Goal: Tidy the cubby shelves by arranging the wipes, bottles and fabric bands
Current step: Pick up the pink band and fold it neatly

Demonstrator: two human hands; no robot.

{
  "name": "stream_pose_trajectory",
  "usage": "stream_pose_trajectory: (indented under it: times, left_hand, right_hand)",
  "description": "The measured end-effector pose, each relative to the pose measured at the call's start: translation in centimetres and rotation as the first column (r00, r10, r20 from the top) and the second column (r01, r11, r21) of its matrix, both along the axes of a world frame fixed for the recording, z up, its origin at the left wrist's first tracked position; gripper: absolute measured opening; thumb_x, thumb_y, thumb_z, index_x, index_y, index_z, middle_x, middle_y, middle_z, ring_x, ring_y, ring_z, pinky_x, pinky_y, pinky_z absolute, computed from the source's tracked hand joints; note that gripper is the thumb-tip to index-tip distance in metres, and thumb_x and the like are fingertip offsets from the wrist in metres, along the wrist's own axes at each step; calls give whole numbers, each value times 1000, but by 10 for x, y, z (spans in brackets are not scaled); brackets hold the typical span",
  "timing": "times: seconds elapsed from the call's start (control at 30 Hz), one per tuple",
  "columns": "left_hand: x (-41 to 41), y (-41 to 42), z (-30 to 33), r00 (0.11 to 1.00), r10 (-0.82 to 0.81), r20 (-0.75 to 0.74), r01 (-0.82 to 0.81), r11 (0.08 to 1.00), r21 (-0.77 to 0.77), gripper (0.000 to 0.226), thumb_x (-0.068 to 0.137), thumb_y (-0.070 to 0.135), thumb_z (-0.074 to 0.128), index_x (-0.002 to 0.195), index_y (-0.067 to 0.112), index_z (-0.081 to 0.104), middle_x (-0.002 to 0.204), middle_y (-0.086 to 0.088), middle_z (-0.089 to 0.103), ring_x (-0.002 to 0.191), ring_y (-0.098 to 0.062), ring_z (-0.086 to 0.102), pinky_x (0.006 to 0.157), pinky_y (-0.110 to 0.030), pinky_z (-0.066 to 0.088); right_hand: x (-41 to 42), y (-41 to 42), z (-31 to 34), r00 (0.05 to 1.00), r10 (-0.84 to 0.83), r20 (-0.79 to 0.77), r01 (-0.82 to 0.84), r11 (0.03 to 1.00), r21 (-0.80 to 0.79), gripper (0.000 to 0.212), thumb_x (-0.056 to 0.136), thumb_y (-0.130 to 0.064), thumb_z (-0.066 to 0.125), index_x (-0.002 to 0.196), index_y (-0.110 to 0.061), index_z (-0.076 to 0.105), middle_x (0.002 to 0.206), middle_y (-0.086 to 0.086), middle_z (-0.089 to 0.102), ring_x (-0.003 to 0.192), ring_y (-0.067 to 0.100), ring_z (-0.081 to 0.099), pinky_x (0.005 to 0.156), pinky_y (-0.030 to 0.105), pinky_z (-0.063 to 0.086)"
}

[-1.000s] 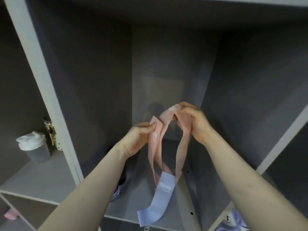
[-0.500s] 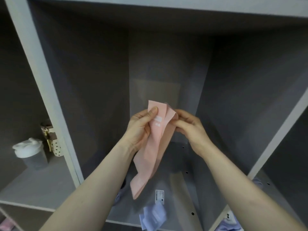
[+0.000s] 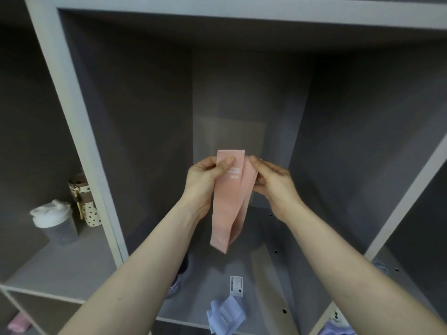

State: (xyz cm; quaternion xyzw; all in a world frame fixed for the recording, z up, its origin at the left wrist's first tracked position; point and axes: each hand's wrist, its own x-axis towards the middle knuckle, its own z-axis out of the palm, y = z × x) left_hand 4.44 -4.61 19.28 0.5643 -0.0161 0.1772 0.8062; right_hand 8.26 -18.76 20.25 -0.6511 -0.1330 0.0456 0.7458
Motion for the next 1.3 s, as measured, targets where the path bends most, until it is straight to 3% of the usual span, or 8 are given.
stream_pose_trajectory:
  times: [0.3, 0.6, 0.77, 0.9, 1.0, 1.1, 1.2, 1.3]
  left_hand:
    - [-4, -13, 3, 996, -19, -82, 18, 1000, -11, 15, 81, 15, 70, 87, 1, 70, 68, -3, 71, 59, -12, 67, 55, -20, 54]
    - [-2, -22, 1, 995, 77, -62, -80, 996, -48, 10, 77, 19, 74, 77, 10, 71, 74, -5, 70, 73, -21, 65, 79, -40, 54]
    - [-2, -21, 2, 990, 131, -52, -131, 991, -1, 14, 78, 18, 74, 82, 5, 69, 70, -2, 69, 65, -13, 66, 67, -29, 55]
    - [-1, -20, 1, 984, 177, -34, -176, 984, 15, 34, 77, 16, 75, 104, 0, 61, 86, -7, 67, 76, -17, 67, 74, -32, 55]
    - [0, -7, -8, 992, 121, -21, -120, 992, 44, 51, 82, 16, 70, 128, 11, 49, 107, -1, 63, 97, -14, 65, 87, -28, 53]
    - [-5, 3, -21, 1000, 15, 10, -16, 989, 147, 24, 88, 15, 61, 111, 7, 65, 99, -9, 70, 94, -24, 65, 81, -34, 52]
    - [-7, 9, -30, 987, 158, 16, -159, 979, 131, 12, 89, 14, 61, 94, 9, 71, 86, -11, 72, 81, -27, 64, 72, -35, 53]
    - [-6, 14, -34, 983, 185, -6, -184, 982, 51, 16, 91, 15, 59, 97, 4, 68, 91, -20, 70, 81, -29, 65, 76, -40, 53]
  right_hand:
    - [1, 7, 4, 991, 129, -40, -126, 989, 84, 21, 95, -19, 47, 94, -18, 68, 89, 5, 69, 85, 20, 64, 73, 31, 52]
    - [3, 7, 3, 991, 133, 0, -133, 991, 7, 26, 96, -18, 46, 112, -11, 64, 96, 7, 68, 90, 23, 64, 75, 32, 53]
    - [0, 6, 9, 977, 204, 58, -199, 977, -75, 50, 78, -52, 56, 102, -10, 70, 96, 10, 72, 92, 24, 69, 84, 33, 55]
    - [0, 12, 6, 969, 104, 225, -85, 992, -93, 17, 87, -19, 61, 91, -6, 71, 86, 14, 70, 80, 22, 65, 76, 34, 52]
    - [-2, 14, 4, 960, 134, 245, -113, 989, -98, 13, 88, -14, 60, 82, -14, 71, 70, -6, 71, 67, 5, 64, 62, 16, 49]
    - [-6, 18, 1, 957, 142, 255, -118, 987, -105, 10, 88, -11, 60, 85, -14, 70, 65, -14, 67, 58, -7, 58, 56, 5, 41]
    - [-4, 16, -18, 978, 128, 166, -124, 992, -31, 25, 88, -22, 61, 112, -28, 65, 98, -8, 68, 72, -6, 58, 58, 5, 41]
    - [1, 11, -74, 1000, 21, -10, -22, 993, -116, 21, 89, -32, 58, 108, -28, 65, 93, -8, 66, 70, 2, 58, 55, 11, 41]
